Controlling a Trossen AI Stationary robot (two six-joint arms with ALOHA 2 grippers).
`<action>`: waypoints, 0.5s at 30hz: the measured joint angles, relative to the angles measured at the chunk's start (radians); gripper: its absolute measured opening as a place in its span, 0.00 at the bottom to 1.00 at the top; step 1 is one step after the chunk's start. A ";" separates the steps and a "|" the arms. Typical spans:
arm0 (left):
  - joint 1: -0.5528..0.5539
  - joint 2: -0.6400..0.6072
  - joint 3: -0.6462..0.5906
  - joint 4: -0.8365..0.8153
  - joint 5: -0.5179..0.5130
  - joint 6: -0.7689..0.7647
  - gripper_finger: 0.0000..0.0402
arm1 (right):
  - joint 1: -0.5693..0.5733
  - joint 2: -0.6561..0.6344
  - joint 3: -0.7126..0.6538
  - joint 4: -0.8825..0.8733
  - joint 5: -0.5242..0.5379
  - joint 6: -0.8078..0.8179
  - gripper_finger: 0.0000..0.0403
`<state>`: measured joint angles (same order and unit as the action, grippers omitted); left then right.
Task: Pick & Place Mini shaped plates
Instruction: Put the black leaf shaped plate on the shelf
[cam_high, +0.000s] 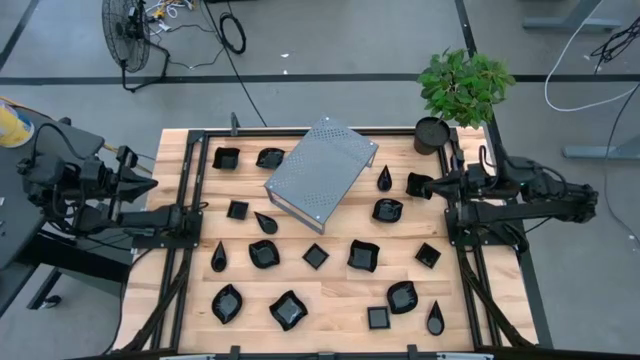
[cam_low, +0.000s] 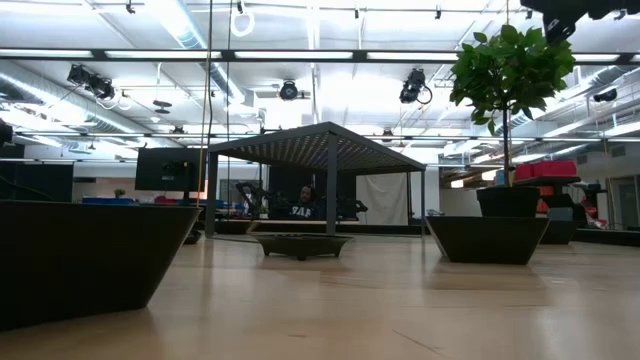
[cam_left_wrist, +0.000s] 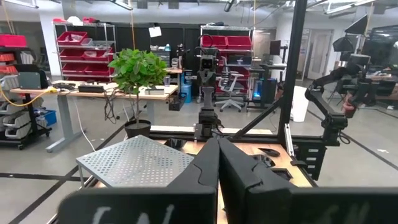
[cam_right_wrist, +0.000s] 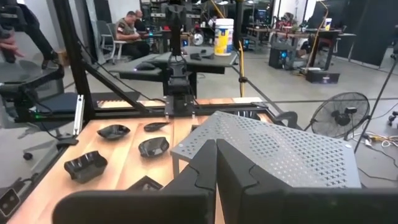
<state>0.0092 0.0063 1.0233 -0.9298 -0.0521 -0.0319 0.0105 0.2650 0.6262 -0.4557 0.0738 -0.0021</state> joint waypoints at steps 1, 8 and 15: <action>0.000 0.000 0.000 -0.003 0.000 0.000 0.01 | 0.000 0.003 0.000 0.000 0.000 -0.003 0.02; 0.000 0.000 0.000 -0.052 0.000 -0.008 0.01 | 0.000 0.032 0.000 -0.017 0.053 -0.043 0.02; 0.000 0.000 0.000 -0.053 -0.001 -0.008 0.01 | 0.000 0.071 0.000 -0.060 0.103 -0.006 0.02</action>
<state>0.0092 0.0063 1.0233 -0.9833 -0.0526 -0.0402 0.0103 0.3357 0.6262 -0.5157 0.1764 -0.0076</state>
